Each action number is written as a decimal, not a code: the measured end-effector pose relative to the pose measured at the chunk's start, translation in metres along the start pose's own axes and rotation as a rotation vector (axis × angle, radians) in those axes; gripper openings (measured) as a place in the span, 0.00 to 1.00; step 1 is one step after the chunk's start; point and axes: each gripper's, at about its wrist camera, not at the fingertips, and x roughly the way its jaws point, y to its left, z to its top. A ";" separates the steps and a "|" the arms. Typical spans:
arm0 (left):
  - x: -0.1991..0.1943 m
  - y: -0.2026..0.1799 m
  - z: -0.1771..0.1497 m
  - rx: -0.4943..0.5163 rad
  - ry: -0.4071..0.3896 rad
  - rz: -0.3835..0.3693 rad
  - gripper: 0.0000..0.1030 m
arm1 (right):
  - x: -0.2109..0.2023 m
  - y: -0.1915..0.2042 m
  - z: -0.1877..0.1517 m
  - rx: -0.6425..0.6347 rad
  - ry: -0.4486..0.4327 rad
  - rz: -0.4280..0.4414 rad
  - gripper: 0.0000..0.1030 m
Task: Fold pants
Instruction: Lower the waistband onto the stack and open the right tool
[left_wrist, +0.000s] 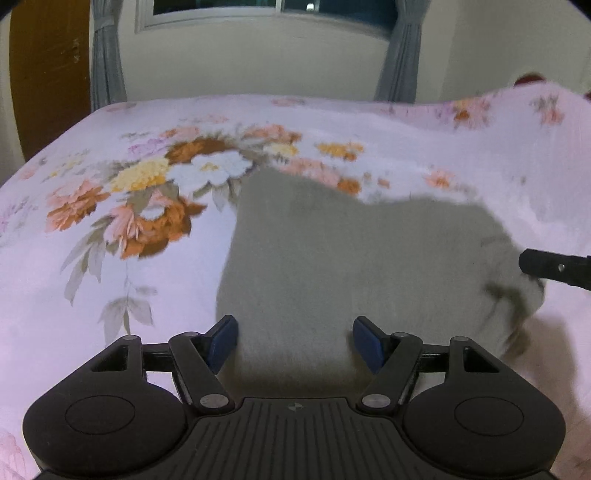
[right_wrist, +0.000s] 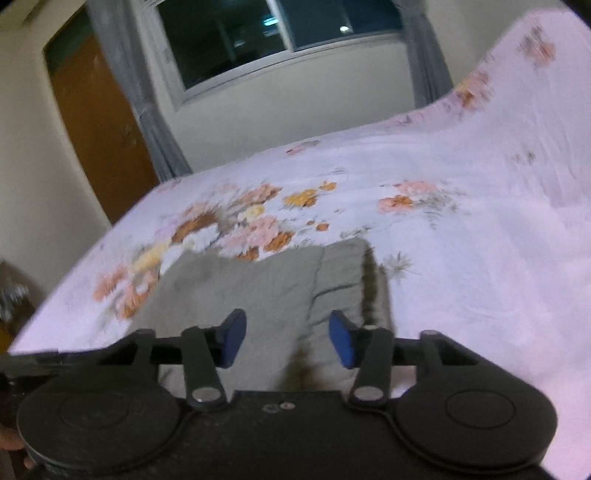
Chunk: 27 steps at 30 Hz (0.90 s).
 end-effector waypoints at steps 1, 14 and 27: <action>0.003 -0.002 -0.005 0.006 0.011 0.014 0.67 | 0.005 0.003 -0.005 -0.022 0.011 -0.017 0.42; 0.006 -0.018 -0.024 0.019 0.022 0.065 0.69 | 0.026 0.000 -0.033 -0.129 0.120 -0.122 0.36; 0.006 -0.022 -0.020 -0.010 0.049 0.118 0.85 | 0.027 -0.007 -0.039 0.040 0.162 -0.125 0.41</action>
